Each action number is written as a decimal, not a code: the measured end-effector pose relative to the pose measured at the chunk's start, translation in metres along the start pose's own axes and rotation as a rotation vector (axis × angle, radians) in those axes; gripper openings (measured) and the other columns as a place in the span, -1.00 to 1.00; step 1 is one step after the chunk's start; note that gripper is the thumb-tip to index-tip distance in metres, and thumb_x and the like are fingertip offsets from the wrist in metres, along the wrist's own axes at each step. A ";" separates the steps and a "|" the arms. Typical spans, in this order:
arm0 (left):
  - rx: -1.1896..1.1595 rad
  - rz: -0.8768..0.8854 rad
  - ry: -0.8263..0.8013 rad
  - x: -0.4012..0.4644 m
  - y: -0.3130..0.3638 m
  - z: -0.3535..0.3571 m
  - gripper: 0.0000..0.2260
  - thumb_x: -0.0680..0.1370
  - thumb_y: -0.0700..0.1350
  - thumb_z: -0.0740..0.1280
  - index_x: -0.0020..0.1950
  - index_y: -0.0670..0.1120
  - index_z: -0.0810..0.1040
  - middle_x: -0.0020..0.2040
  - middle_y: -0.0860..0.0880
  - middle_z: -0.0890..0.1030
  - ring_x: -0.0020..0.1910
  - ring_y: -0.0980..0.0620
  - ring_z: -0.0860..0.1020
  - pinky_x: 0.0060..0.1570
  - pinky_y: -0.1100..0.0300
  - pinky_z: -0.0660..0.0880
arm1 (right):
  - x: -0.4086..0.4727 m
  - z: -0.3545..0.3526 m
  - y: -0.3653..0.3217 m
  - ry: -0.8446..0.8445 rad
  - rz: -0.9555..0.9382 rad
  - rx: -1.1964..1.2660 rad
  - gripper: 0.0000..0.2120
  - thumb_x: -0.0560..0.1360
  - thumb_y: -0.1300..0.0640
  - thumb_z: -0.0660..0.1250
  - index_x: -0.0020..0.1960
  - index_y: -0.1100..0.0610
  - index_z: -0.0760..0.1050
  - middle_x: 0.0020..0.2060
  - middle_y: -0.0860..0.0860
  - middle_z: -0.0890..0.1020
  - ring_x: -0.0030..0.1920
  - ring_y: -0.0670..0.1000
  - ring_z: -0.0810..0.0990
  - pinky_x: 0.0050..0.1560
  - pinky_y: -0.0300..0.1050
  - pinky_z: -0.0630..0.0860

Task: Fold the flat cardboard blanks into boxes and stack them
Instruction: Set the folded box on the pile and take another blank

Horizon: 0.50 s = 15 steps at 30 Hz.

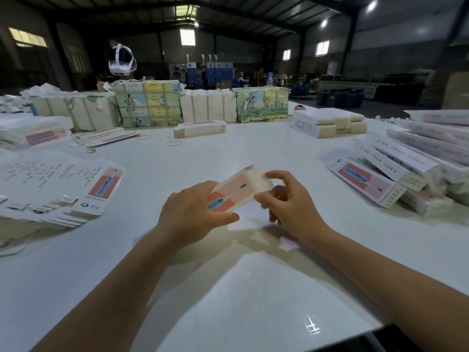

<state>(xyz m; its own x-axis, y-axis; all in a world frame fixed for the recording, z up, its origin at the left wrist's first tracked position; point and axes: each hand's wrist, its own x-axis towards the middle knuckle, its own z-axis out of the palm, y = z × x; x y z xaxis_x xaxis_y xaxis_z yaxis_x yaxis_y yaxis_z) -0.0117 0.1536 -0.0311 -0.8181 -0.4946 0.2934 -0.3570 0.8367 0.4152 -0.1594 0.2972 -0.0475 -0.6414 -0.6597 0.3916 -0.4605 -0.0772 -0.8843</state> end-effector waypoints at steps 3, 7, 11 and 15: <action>-0.014 -0.022 -0.007 0.000 -0.003 -0.001 -0.41 0.30 0.31 0.31 0.26 0.10 0.42 0.13 0.08 0.55 -0.10 0.04 0.55 -0.03 0.06 0.56 | -0.001 -0.004 -0.002 0.158 -0.047 0.019 -0.88 0.49 0.17 0.39 -0.12 -0.05 0.55 -0.41 -0.08 0.61 -0.45 -0.11 0.53 -0.42 -0.31 0.45; -0.007 -0.023 0.005 -0.001 -0.004 0.000 -0.41 0.30 0.32 0.31 0.27 0.11 0.42 0.15 0.06 0.55 -0.10 0.02 0.55 -0.02 0.07 0.57 | -0.005 0.004 -0.004 0.091 -0.041 0.059 -0.80 0.49 0.29 0.36 -0.11 -0.01 0.63 -0.29 -0.09 0.64 -0.40 -0.18 0.56 -0.35 -0.33 0.48; 0.026 -0.001 0.032 -0.002 -0.003 0.001 -0.39 0.32 0.32 0.32 0.30 0.10 0.41 0.17 0.05 0.54 -0.09 0.01 0.55 -0.03 0.08 0.57 | -0.006 0.008 -0.007 0.080 -0.021 0.131 -0.75 0.50 0.32 0.35 0.01 -0.01 0.61 -0.21 -0.06 0.62 -0.38 -0.21 0.55 -0.32 -0.40 0.46; 0.090 0.060 0.080 0.000 0.000 0.008 -0.45 0.40 0.26 0.39 0.32 0.10 0.40 0.15 0.05 0.55 -0.15 0.03 0.52 -0.03 0.11 0.54 | -0.009 0.013 -0.010 0.074 -0.015 0.070 -0.73 0.49 0.31 0.36 0.11 0.02 0.60 -0.17 -0.08 0.63 -0.39 -0.24 0.54 -0.33 -0.43 0.45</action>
<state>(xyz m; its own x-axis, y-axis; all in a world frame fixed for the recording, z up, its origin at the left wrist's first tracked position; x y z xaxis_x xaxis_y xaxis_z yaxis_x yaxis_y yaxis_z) -0.0149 0.1559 -0.0378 -0.8021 -0.4571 0.3843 -0.3506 0.8814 0.3167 -0.1415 0.2943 -0.0456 -0.6799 -0.6009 0.4203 -0.4276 -0.1407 -0.8929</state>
